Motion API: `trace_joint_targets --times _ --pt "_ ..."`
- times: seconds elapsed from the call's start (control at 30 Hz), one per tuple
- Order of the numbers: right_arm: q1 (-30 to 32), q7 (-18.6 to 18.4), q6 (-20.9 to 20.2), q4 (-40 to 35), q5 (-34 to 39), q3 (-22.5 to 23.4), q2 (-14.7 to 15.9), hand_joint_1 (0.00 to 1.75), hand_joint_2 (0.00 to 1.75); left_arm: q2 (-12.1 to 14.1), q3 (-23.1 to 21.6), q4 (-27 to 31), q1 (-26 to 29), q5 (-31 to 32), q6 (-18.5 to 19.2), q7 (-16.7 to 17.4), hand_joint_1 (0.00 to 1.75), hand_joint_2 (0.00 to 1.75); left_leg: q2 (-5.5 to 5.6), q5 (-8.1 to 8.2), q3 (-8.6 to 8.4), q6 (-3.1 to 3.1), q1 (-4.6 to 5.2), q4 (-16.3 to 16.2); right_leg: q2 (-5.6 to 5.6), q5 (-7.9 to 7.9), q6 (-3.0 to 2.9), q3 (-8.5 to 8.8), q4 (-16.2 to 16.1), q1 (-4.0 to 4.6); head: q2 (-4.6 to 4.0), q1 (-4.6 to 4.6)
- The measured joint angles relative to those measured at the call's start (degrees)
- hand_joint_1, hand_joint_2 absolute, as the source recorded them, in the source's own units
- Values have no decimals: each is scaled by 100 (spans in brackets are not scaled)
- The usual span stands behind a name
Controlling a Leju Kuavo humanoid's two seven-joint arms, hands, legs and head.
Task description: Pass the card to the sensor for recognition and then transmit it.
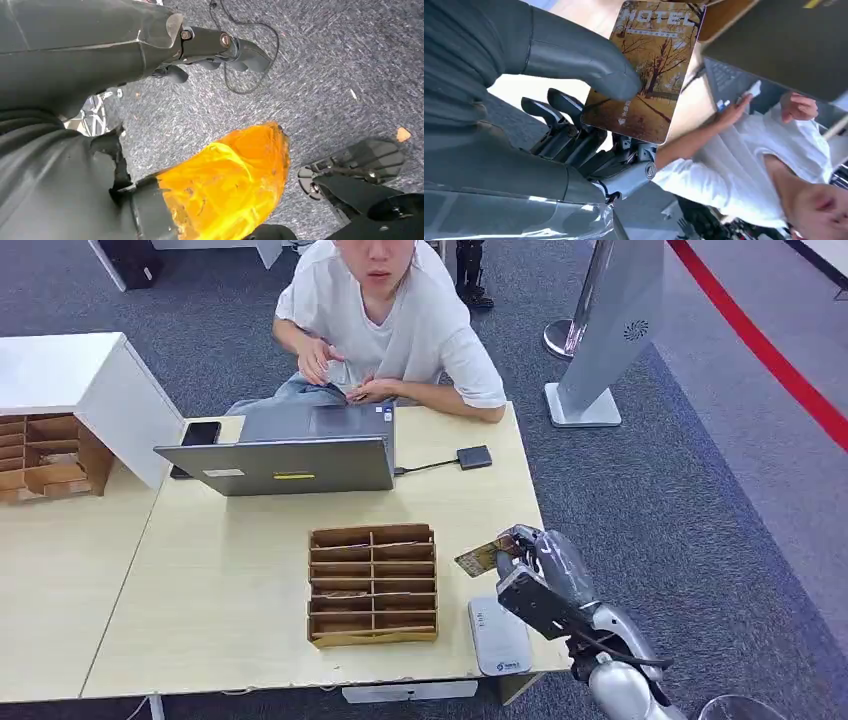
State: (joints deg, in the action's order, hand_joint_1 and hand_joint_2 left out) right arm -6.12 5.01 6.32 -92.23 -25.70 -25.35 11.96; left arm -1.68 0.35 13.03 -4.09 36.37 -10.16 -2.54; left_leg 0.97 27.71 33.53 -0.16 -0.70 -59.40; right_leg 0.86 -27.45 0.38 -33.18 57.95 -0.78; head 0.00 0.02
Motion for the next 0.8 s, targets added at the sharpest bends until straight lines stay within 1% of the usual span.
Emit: trace_joint_targets --times 0.2,0.4,0.6,0.8 --pt "35 24 40 -175 -33 20 -48 175 175 -2 55 -9 2 0 0 -2 0 0 0 0 0 0 0 0 0 0 0 0 0 0 0 0" --pt "49 219 335 -444 -348 20 -169 175 175 -22 83 -9 1 39 4 -4 0 0 0 0 1 0 0 0 0 0 0 0 0 0 0 0" --pt "-126 277 750 -658 -972 -83 -378 175 175 -35 83 -9 -11 131 65 0 0 0 -1 0 0 0 -1 1 1 0 0 0 1 1 0 0" --pt "-535 48 903 -697 -1702 -339 -518 175 175 -68 83 -9 -31 243 138 59 0 0 -1 -3 0 2 0 0 1 2 -1 1 1 0 0 0"
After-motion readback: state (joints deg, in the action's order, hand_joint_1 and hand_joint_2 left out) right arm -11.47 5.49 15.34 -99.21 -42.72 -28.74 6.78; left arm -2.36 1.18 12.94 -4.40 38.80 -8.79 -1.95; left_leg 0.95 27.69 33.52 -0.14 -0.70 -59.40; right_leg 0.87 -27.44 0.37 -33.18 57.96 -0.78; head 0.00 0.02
